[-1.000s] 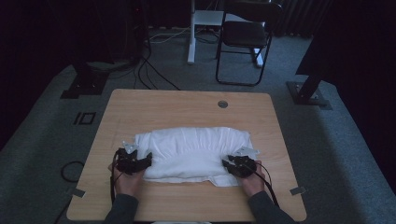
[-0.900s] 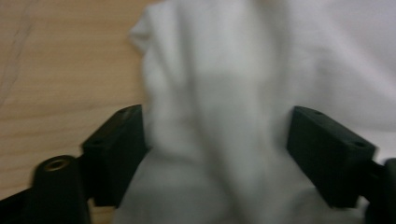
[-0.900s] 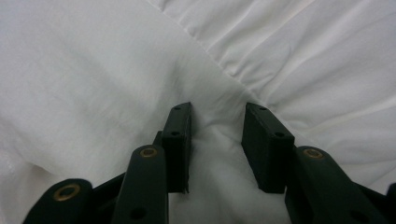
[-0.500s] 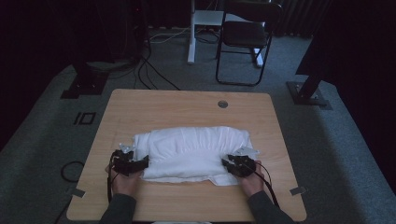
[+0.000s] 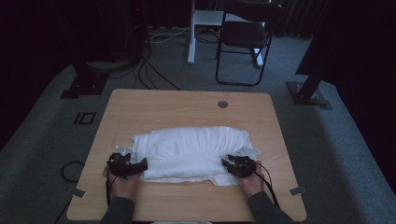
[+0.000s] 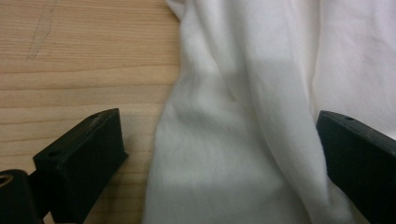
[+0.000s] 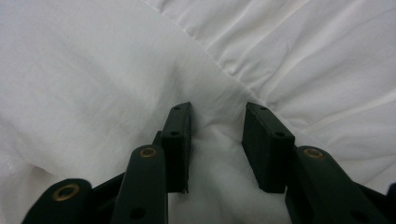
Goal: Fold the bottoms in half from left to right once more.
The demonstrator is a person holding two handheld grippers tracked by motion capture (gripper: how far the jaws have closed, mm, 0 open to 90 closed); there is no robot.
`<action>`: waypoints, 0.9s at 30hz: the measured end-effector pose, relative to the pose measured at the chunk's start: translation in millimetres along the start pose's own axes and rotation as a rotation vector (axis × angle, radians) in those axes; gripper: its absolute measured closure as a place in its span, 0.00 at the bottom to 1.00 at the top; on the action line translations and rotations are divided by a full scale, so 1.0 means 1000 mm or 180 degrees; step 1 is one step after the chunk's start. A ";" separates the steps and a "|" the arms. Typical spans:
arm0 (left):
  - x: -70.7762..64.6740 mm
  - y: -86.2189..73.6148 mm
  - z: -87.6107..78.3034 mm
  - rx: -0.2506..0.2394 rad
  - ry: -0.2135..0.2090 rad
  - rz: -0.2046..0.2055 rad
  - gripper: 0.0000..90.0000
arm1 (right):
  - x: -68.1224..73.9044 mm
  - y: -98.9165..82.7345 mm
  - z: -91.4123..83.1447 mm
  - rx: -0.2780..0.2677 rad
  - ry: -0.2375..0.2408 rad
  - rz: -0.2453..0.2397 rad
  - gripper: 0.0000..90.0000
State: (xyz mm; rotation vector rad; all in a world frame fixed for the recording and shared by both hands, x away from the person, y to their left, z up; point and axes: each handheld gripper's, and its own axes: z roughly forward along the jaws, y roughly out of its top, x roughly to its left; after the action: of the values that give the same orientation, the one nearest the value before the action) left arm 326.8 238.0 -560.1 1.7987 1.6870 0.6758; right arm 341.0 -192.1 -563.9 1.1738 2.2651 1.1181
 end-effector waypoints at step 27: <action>0.009 0.006 -0.020 -0.0426 -0.0827 -0.0152 0.95 | 0.006 0.024 -0.016 -0.0278 0.0085 -0.0077 0.58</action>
State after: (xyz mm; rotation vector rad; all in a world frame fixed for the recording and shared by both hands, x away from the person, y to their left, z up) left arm 317.8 247.6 -541.6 1.6680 1.4722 0.4976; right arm 339.9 -186.5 -534.3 1.1012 2.2201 1.2173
